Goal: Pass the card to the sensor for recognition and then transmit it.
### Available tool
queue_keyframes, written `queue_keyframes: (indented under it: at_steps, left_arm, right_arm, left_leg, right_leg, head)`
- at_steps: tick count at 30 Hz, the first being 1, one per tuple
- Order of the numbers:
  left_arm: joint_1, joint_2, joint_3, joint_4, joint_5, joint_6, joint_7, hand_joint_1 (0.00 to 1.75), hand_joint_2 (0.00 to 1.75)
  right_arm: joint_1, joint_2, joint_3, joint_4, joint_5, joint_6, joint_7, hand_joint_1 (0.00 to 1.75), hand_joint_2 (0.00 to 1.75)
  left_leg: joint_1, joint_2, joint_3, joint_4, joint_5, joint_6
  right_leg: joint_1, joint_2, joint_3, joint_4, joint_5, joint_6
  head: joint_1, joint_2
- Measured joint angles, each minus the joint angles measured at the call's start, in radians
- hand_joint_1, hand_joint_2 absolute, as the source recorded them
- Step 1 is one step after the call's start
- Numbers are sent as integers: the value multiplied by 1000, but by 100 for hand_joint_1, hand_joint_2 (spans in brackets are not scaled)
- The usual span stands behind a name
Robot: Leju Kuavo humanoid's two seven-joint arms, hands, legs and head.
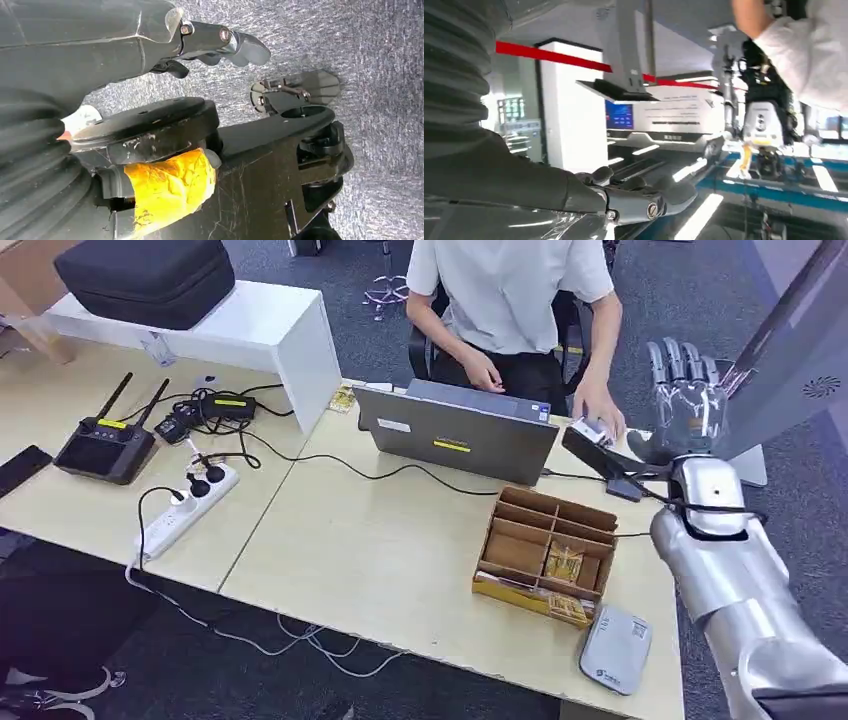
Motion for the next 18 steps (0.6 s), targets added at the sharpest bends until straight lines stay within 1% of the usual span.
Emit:
queue_keyframes:
  at_steps: [2, 5, 7, 10, 12, 15, 16, 18]
  left_arm:
    - [0, 0, 0, 0, 7, 5, 0, 0, 175]
    - [0, 0, 0, 0, 25, 11, -3, 0, 175]
    - [0, -1, 6, 0, 47, 19, -10, 0, 175]
    - [2, -2, 28, 0, 81, 30, -14, 0, 175]
    - [3, -4, 50, 0, 105, 40, -22, 0, 175]
    - [6, -6, 82, 0, 122, 47, -27, 0, 175]
    - [6, -6, 88, 0, 124, 50, -27, 0, 175]
    - [7, -6, 98, 0, 129, 53, -27, 0, 175]
  right_arm:
    - [73, -5, -4, -96, -1, -4, -31, 0, 175]
    - [211, -20, -3, -290, -4, 2, -75, 0, 175]
    - [341, -37, 0, -468, -19, 0, -115, 0, 175]
    - [551, -72, 16, -725, -22, -12, -151, 0, 175]
    - [710, -102, 35, -882, -19, -39, -175, 0, 175]
    - [909, -135, 50, -1017, 3, -78, -186, 0, 175]
    - [956, -146, 55, -1050, 6, -90, -186, 0, 175]
    - [992, -159, 62, -1081, 11, -106, -185, 0, 175]
  left_leg:
    - [0, 0, 0, 0, 0, 0]
    - [0, -1, 0, 0, -1, 1]
    - [0, -2, 0, 0, -3, 1]
    - [0, -4, 0, 0, -6, 0]
    - [0, -5, 1, 0, -9, 0]
    - [0, -5, 2, 0, -11, 0]
    - [0, -4, 2, 0, -13, 0]
    - [0, 1, 3, 0, -14, -1]
  right_leg:
    - [0, 0, 0, 0, 0, 0]
    - [0, -1, 0, 0, -2, 0]
    - [0, -2, 1, -1, -3, 0]
    - [0, -4, 1, -1, -6, 1]
    - [0, -5, 3, -1, -9, 0]
    - [0, -5, 4, -1, -10, 1]
    - [0, -4, 4, -1, -10, 0]
    - [0, 0, 3, -1, -10, 0]
  head:
    - [0, 0]
    - [0, 0]
    - [0, 0]
    - [0, 0]
    - [0, 0]
    - [0, 0]
    - [0, 0]
    - [-1, 0]
